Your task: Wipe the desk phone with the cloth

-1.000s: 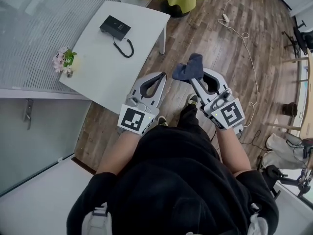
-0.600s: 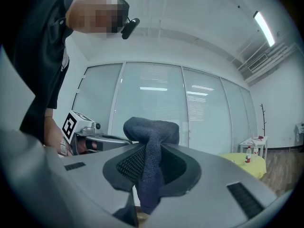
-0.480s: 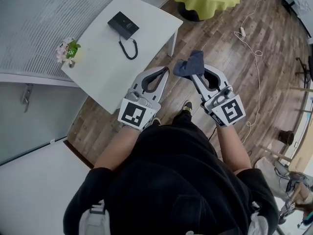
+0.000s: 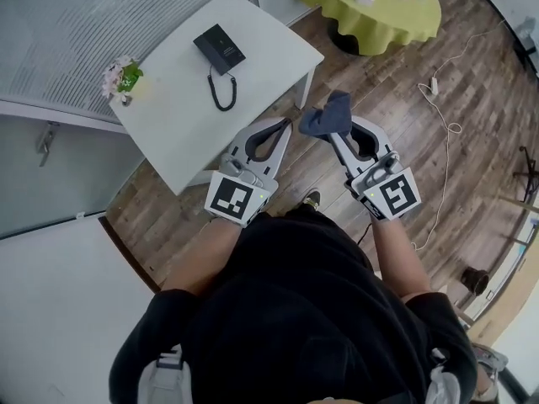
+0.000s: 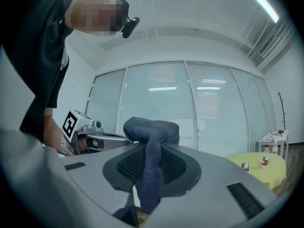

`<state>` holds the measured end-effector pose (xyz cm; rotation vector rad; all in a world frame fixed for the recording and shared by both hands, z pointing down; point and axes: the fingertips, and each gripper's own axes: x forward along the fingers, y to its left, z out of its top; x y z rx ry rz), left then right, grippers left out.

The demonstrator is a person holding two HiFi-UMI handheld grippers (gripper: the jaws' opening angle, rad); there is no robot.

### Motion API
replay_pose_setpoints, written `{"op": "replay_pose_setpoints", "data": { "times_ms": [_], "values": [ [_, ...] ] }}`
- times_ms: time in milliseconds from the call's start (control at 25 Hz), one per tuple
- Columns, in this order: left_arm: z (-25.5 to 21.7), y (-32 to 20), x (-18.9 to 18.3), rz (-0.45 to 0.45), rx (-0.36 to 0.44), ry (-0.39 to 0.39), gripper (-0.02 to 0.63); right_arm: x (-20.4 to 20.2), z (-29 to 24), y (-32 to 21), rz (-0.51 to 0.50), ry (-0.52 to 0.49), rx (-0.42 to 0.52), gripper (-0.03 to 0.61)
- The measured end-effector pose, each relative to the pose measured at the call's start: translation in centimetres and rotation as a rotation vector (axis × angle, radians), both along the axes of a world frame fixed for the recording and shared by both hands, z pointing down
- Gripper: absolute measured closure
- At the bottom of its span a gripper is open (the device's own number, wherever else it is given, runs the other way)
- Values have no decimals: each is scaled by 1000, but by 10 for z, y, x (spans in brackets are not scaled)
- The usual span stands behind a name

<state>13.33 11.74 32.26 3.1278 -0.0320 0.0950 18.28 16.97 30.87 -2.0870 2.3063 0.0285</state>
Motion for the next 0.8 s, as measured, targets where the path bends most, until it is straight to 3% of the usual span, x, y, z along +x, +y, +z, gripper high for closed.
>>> {"op": "replay_pose_setpoints", "data": {
  "times_ms": [320,600,800],
  "values": [
    [-5,6,36,-118,11,5,603,39,3,5,-113,0,-4,491],
    [4,2,40,-175,24,-27,604,51,8,-3,-166,-1,5,491],
    [5,-14,43,-219,13,-9,603,55,11,-19,-197,3,-3,489]
  ]
}}
